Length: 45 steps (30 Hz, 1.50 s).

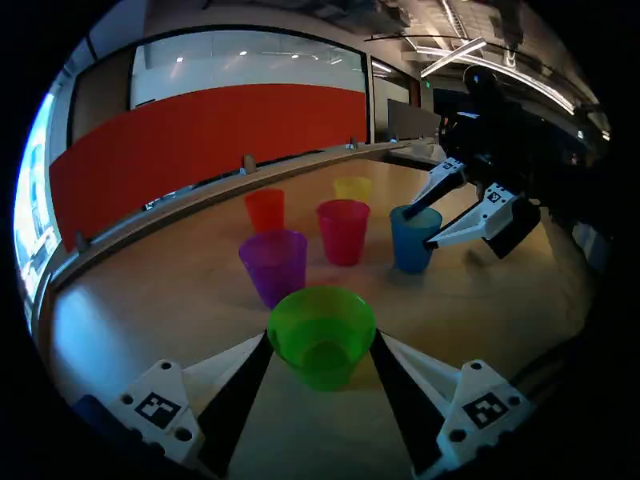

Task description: Pour water

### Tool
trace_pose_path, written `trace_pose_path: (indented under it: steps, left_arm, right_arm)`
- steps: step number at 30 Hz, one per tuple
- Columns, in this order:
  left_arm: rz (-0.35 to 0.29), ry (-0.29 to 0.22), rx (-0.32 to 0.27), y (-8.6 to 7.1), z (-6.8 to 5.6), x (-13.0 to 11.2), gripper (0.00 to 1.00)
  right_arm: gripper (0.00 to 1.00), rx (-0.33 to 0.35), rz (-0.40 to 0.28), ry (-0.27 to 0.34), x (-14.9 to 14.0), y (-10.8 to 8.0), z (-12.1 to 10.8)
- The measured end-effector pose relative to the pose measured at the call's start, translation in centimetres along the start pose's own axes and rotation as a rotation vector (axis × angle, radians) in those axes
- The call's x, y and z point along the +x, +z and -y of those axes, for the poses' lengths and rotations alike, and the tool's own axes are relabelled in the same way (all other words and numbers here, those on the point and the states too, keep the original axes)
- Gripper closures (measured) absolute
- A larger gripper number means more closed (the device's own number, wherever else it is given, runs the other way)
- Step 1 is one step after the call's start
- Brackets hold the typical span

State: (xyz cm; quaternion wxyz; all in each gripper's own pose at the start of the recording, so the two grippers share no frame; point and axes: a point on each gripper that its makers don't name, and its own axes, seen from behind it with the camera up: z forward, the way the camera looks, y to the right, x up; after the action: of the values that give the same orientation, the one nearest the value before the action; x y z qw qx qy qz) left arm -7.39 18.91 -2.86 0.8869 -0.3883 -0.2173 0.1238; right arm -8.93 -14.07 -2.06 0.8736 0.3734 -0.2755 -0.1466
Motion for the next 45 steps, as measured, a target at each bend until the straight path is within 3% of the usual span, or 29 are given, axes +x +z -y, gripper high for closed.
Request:
trace_pose_path:
  steps: [14,23,33,45]
  left_arm:
    - [0.015,0.015,0.015,-0.1,0.0,-0.2,0.13]
    - [0.033,0.031,0.026,0.0,0.2,-0.5,0.13]
    - [0.061,0.014,0.010,-0.1,0.0,-1.0,0.12]
    - [0.094,0.038,0.012,-0.7,-0.1,-2.0,0.12]
  right_arm:
    - [0.07,-0.015,0.009,-0.004,-0.6,-0.4,-0.2]
    - [0.00,-0.034,0.018,-0.015,-1.0,-0.4,-0.3]
    - [0.00,-0.046,0.020,-0.007,-1.2,-0.5,-0.7]
    - [0.00,-0.059,0.024,-0.003,-1.6,-1.4,-0.5]
